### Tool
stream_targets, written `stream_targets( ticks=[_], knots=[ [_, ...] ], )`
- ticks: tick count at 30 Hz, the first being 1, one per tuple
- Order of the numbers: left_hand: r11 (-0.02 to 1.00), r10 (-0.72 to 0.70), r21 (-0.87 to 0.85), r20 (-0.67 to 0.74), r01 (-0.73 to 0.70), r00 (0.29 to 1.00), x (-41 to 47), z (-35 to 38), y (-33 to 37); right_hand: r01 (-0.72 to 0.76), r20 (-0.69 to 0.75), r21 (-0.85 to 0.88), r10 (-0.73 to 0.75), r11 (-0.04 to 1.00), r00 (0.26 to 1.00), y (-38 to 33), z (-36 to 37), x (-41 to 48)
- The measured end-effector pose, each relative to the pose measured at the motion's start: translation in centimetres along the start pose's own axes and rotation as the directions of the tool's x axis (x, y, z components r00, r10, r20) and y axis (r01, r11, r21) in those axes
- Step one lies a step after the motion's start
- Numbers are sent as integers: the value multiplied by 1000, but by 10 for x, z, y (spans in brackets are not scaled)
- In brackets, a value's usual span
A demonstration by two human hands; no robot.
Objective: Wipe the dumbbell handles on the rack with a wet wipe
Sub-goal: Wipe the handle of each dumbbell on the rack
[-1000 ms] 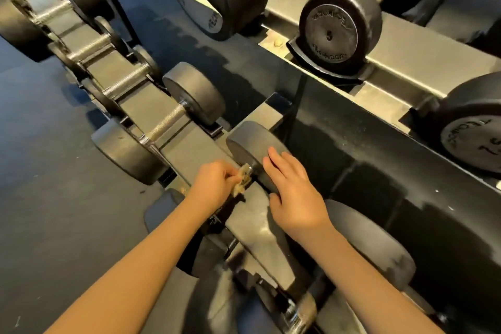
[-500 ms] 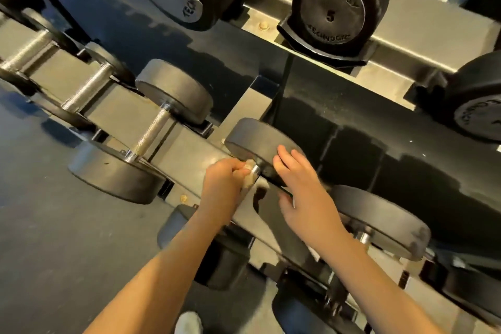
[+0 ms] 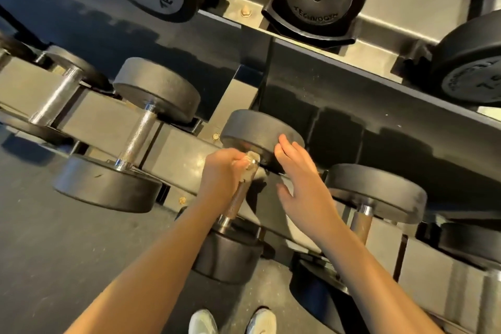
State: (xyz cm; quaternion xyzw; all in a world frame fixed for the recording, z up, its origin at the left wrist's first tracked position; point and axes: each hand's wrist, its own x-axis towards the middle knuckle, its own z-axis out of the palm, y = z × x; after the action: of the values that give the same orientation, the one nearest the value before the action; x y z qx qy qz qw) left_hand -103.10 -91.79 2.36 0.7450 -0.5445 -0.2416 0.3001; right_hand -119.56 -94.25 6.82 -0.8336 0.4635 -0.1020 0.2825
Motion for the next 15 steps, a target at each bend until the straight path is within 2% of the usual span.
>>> stream_targets(
  ticks=[1, 3, 6, 9, 13, 15],
  knots=[
    [999, -46, -18, 14, 46, 999, -2, 0, -1, 7, -3, 3, -7, 1000, 1000, 1, 0, 0],
    [975, -221, 21, 139, 220, 965, -9, -2, -6, 6, 2, 27, -6, 1000, 1000, 2, 1, -2],
    [937, -325, 221, 275, 269, 905, -19, -7, -14, 5, 6, 52, -5, 999, 1000, 2, 0, -3],
    [937, -329, 216, 270, 276, 905, -16, -5, -14, 24, 4, 46, -24, 999, 1000, 5, 2, -2],
    [934, -351, -1, 189, 358, 917, 3, 0, -8, 42, 20, 23, -43, 999, 999, 9, 3, 0],
    [926, -374, 22, 160, 376, 913, 4, 3, -8, 56, 26, 17, -56, 998, 998, 10, 3, 1]
  ],
)
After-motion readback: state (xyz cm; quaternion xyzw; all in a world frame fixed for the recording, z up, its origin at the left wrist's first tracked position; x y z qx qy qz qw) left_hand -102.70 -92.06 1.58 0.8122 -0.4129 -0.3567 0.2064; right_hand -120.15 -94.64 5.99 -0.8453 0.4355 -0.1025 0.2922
